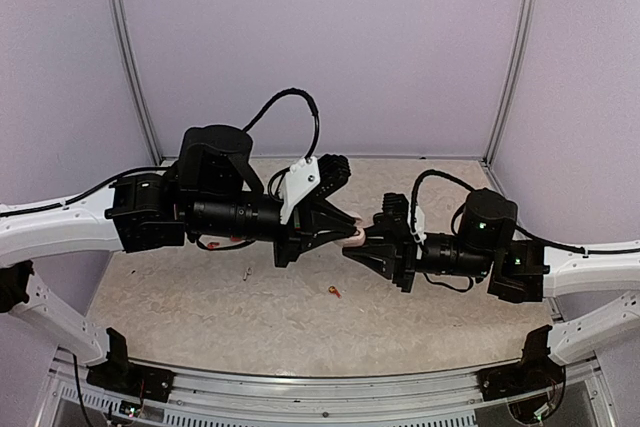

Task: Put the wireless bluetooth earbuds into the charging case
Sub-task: Adjust the right earbud in the right side groove of the charging case, then pick up the left earbud from the center of the board.

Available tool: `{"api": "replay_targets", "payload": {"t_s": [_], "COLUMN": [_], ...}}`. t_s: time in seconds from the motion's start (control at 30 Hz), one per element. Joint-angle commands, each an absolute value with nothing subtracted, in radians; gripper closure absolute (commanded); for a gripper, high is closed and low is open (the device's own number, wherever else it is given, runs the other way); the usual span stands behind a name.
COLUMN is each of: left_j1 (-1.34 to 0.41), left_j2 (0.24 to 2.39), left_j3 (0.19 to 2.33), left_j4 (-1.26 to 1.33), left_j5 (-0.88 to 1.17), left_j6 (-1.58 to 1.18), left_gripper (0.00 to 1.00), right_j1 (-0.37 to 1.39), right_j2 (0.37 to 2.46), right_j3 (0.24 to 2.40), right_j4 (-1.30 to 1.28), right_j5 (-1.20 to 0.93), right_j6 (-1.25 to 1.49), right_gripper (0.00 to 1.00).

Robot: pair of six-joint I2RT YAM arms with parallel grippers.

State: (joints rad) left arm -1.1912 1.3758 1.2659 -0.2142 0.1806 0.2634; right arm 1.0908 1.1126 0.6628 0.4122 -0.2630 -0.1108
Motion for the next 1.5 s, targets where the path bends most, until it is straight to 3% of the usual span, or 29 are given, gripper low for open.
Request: {"api": "replay_targets", "payload": {"t_s": [0.0, 0.43, 0.53, 0.67, 0.8, 1.27, 1.47], "left_j1": [-1.211, -1.212, -1.212, -1.207, -1.137, -0.59, -0.552], "left_j2": [1.409, 1.324, 1.259, 1.189, 1.157, 1.173, 1.172], "left_j3": [1.279, 1.285, 1.279, 1.265, 1.23, 0.944, 0.754], "left_j4": [-0.337, -0.21, -0.152, -0.117, -0.119, -0.348, -0.26], "left_j5": [0.237, 0.12, 0.109, 0.104, 0.075, 0.08, 0.119], "left_j6": [0.329, 0.313, 0.303, 0.277, 0.162, -0.34, -0.374], "left_gripper": [0.89, 0.76, 0.62, 0.55, 0.55, 0.53, 0.57], "right_j1": [1.091, 1.089, 1.089, 1.082, 1.07, 1.03, 1.022], "right_j2": [1.091, 1.09, 1.09, 1.093, 1.09, 1.038, 1.025], "right_j3": [0.7, 0.673, 0.659, 0.652, 0.652, 0.631, 0.613], "right_j4": [0.499, 0.51, 0.517, 0.52, 0.527, 0.489, 0.493], "right_j5": [-0.304, -0.283, -0.268, -0.255, -0.255, -0.269, -0.27], "right_j6": [-0.117, -0.101, -0.093, -0.085, -0.073, -0.058, -0.048], "right_gripper": [1.0, 1.0, 1.0, 1.0, 1.0, 1.0, 1.0]}}
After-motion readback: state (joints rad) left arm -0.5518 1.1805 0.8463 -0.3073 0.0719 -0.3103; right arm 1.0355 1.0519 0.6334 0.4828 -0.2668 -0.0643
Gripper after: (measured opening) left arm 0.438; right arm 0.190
